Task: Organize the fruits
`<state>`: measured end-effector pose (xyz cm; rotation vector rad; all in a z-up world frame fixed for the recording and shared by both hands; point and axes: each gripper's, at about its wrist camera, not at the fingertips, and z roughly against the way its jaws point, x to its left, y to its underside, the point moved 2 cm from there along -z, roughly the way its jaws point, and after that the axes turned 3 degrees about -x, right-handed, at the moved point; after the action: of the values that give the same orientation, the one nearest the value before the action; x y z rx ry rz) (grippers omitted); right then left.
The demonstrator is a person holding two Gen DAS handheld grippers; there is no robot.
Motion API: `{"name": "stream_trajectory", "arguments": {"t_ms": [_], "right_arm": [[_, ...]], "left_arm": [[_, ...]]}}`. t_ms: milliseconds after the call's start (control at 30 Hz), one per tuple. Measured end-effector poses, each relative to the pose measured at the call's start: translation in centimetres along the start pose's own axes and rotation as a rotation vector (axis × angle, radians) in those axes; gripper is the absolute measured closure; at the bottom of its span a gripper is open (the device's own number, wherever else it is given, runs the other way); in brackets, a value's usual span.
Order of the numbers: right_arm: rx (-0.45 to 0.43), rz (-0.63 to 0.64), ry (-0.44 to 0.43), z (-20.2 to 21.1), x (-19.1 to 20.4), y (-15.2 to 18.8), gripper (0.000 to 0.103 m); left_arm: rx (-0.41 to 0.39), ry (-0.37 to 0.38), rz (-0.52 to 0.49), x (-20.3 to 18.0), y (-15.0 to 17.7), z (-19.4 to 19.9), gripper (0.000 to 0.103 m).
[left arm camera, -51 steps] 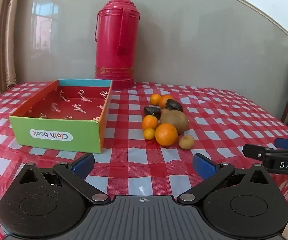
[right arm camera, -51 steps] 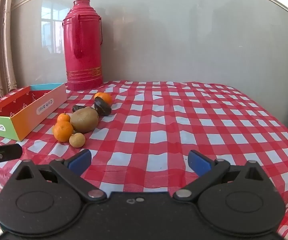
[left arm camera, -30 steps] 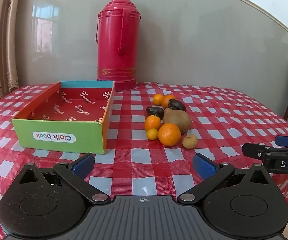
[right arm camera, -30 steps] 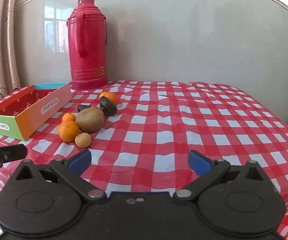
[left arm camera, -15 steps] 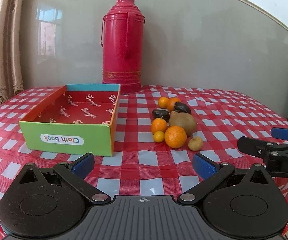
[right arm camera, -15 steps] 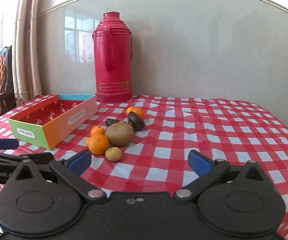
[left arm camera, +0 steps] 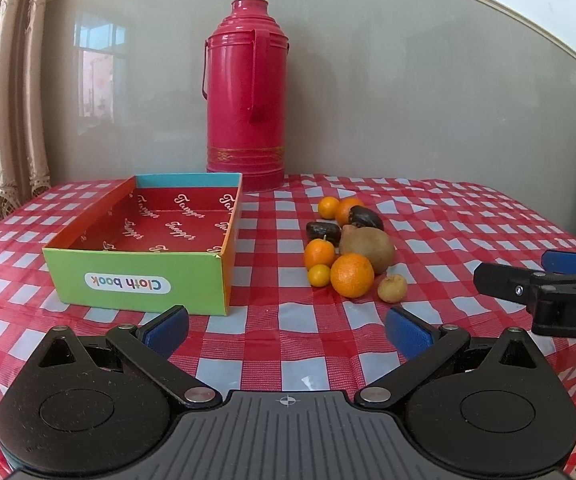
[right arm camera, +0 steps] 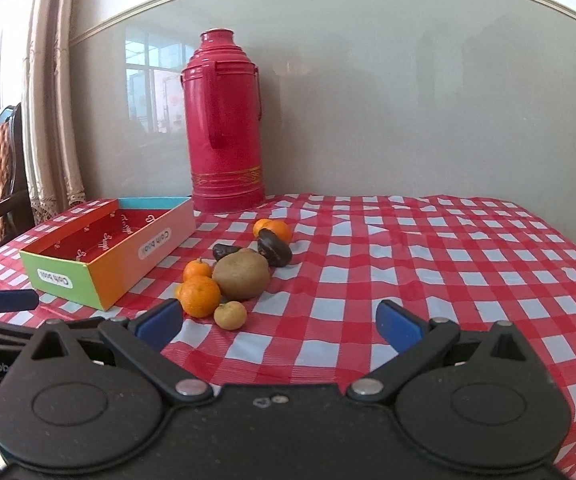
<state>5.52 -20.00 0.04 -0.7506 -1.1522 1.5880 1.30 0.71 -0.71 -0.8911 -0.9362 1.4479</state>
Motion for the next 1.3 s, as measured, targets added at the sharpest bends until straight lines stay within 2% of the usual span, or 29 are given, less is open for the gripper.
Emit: {"name": "stream_trajectory", "arguments": {"t_ms": [1300], "right_arm": [[0.006, 0.001, 0.002, -0.20, 0.21, -0.05, 0.006]], "left_arm": [[-0.002, 0.002, 0.005, -0.09, -0.01, 0.12, 0.000]]}}
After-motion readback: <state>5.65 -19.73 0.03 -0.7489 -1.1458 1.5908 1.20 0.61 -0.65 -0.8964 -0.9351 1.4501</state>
